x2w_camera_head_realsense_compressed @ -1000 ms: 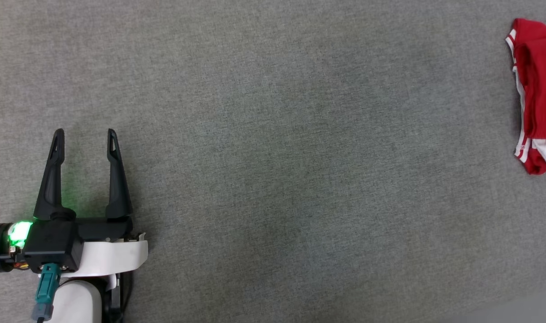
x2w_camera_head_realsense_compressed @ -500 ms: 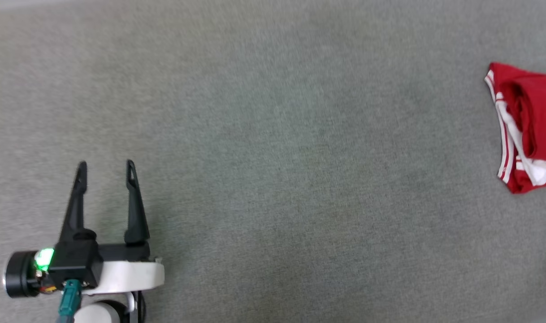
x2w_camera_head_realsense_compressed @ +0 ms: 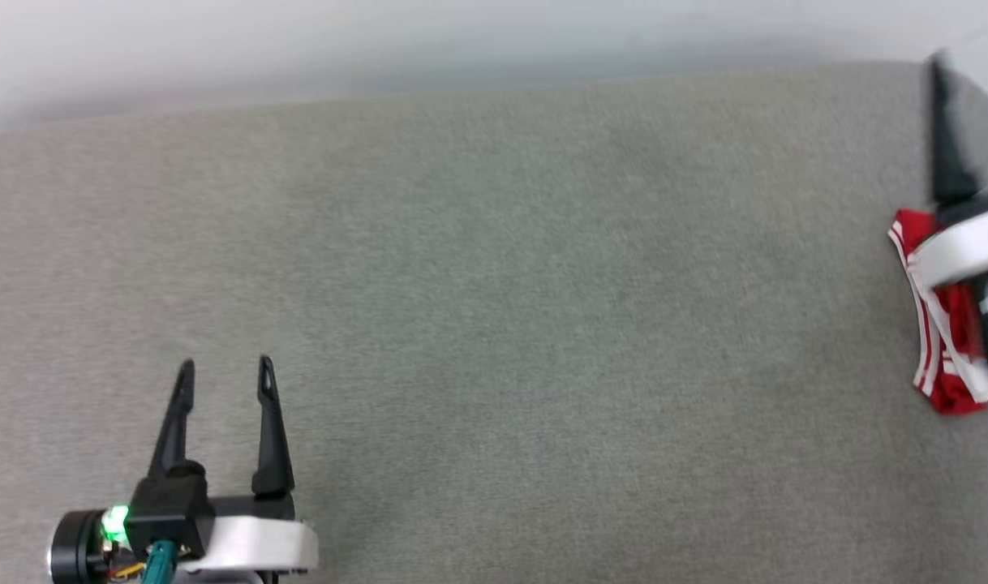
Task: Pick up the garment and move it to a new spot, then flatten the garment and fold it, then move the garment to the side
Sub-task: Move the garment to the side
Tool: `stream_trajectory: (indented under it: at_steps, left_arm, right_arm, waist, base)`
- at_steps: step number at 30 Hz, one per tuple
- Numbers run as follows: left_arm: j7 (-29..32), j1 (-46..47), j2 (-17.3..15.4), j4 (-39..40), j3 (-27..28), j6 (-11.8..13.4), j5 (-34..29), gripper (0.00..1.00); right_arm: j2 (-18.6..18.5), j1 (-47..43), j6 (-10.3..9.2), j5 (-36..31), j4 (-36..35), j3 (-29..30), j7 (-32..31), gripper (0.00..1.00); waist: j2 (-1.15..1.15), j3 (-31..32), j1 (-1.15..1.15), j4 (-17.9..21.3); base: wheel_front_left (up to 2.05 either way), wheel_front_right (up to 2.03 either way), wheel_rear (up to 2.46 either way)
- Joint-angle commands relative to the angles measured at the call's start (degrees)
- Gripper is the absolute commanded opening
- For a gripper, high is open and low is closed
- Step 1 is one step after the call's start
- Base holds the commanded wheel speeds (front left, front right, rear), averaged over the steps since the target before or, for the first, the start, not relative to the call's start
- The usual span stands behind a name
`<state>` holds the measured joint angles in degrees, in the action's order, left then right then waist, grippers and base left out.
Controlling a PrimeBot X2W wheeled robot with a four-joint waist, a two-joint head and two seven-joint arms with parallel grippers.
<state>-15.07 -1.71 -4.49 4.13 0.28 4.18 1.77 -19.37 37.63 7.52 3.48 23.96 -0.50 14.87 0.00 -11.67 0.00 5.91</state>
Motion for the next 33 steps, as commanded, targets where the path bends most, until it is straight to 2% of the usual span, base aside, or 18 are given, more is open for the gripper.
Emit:
stream_trajectory:
  at_steps: [1, 7, 16, 23, 33]
  left_arm:
    - [-0.12, -0.98, 0.28, -0.45, -0.17, -0.21, 0.12, 1.00]
    - [-0.12, -2.61, 0.47, -1.44, -0.33, -0.41, -0.06, 1.00]
    - [-0.12, -4.73, 0.84, -2.51, -0.98, -0.68, -0.25, 1.00]
    - [-0.12, -6.43, 1.02, -3.43, -1.54, -1.28, -0.14, 1.00]
    - [-0.12, -7.48, 1.19, -4.43, -1.98, -2.53, 0.38, 1.00]
  right_arm:
    - [1.72, -3.00, -0.07, 0.13, -1.94, -0.41, 0.24, 1.00]
    - [5.95, -11.63, -0.07, 1.05, -7.84, -1.55, 0.29, 1.00]
    - [11.07, -24.93, -0.07, 3.60, -12.54, 1.03, 0.30, 1.00]
    - [13.47, -33.89, -0.07, 3.91, -16.24, 2.63, 0.30, 1.00]
    - [15.71, -42.20, -0.07, 3.16, -21.74, 4.43, 0.30, 1.00]
  waist:
    - [0.00, 2.07, 0.00, -1.62]
    - [0.00, 4.34, 0.00, -2.78]
    - [0.00, 7.35, 0.00, -3.56]
    - [0.00, 9.62, 0.00, -4.11]
    - [0.00, 12.25, 0.00, -5.54]
  base:
    - [0.00, 0.00, 0.00]
    - [0.00, 0.00, 0.00]
    - [0.00, 0.00, 0.00]
    - [0.00, 0.00, 0.00]
    - [0.00, 0.00, 0.00]
